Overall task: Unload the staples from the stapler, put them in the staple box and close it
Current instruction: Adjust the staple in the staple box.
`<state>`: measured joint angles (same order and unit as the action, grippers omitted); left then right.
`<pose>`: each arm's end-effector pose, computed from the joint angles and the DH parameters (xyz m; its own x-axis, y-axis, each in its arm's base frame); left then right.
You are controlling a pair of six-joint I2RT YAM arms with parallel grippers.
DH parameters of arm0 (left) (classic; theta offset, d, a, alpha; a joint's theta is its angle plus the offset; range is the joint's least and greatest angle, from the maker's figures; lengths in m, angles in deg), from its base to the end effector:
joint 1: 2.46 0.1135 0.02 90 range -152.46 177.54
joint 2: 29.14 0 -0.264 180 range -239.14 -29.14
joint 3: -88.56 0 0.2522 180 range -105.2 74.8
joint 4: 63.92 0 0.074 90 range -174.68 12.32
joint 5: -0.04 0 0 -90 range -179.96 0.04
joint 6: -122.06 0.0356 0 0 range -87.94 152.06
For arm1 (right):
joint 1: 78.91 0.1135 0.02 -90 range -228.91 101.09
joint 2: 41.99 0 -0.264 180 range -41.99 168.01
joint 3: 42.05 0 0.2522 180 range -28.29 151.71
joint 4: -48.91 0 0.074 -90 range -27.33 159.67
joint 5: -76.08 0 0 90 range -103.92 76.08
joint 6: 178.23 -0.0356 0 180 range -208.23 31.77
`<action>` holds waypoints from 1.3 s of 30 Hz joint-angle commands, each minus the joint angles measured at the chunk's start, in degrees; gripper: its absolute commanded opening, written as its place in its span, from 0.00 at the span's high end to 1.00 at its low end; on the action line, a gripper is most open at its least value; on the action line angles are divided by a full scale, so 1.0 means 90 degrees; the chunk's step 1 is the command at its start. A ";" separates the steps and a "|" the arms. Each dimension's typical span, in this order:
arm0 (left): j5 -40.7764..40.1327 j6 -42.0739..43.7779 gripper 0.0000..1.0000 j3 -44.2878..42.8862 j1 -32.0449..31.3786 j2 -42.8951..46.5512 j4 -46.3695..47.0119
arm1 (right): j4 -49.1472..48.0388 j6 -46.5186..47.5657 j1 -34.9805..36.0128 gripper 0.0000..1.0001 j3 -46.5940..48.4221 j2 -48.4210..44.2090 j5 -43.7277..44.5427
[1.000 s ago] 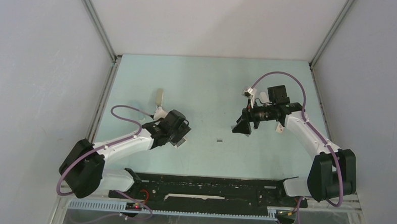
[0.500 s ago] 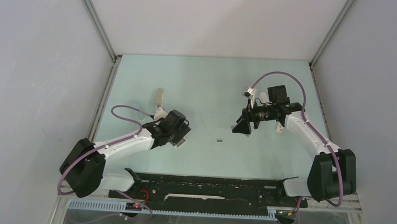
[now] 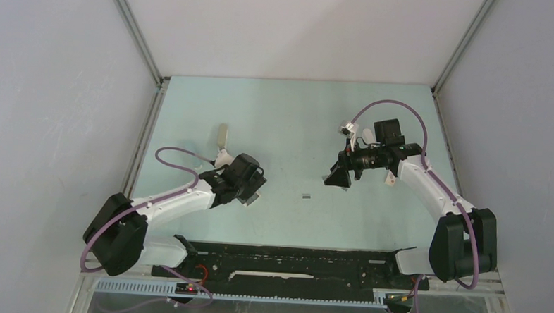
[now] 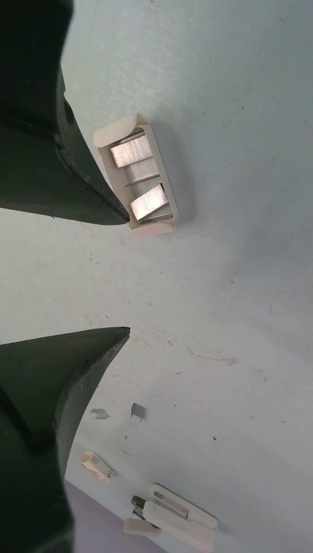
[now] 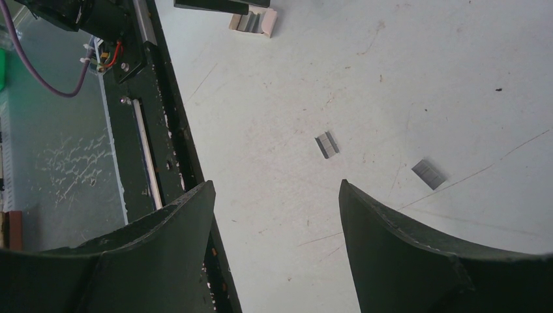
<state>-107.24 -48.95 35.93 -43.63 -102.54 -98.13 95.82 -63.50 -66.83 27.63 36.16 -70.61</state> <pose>0.1894 -0.1516 0.1886 -0.5905 -0.7365 -0.3299 -0.5307 0.6623 -0.5288 0.2562 0.0853 0.2577 -0.4886 -0.3395 -0.8037 -0.8627 0.3255 0.3870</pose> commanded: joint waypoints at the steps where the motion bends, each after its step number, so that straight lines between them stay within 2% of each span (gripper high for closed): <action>1: -0.0035 0.0021 0.36 -0.0144 0.0038 -0.0036 0.0160 | -0.0118 -0.0062 -0.0033 0.21 0.0007 -0.0138 -0.0121; 22: -0.0070 0.0009 0.38 -0.0268 0.0094 -0.0317 -0.0178 | -0.0109 -0.0050 -0.0043 0.21 0.0007 -0.0108 -0.0110; 39: -0.0059 0.0212 0.39 -0.0422 0.0170 -0.0660 -0.0074 | -0.0109 -0.0043 -0.0061 0.21 0.0007 -0.0072 -0.0101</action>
<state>-107.06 -48.42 35.71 -42.54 -107.92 -98.87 95.82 -63.52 -66.92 27.63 36.16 -70.61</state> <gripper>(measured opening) 0.617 0.794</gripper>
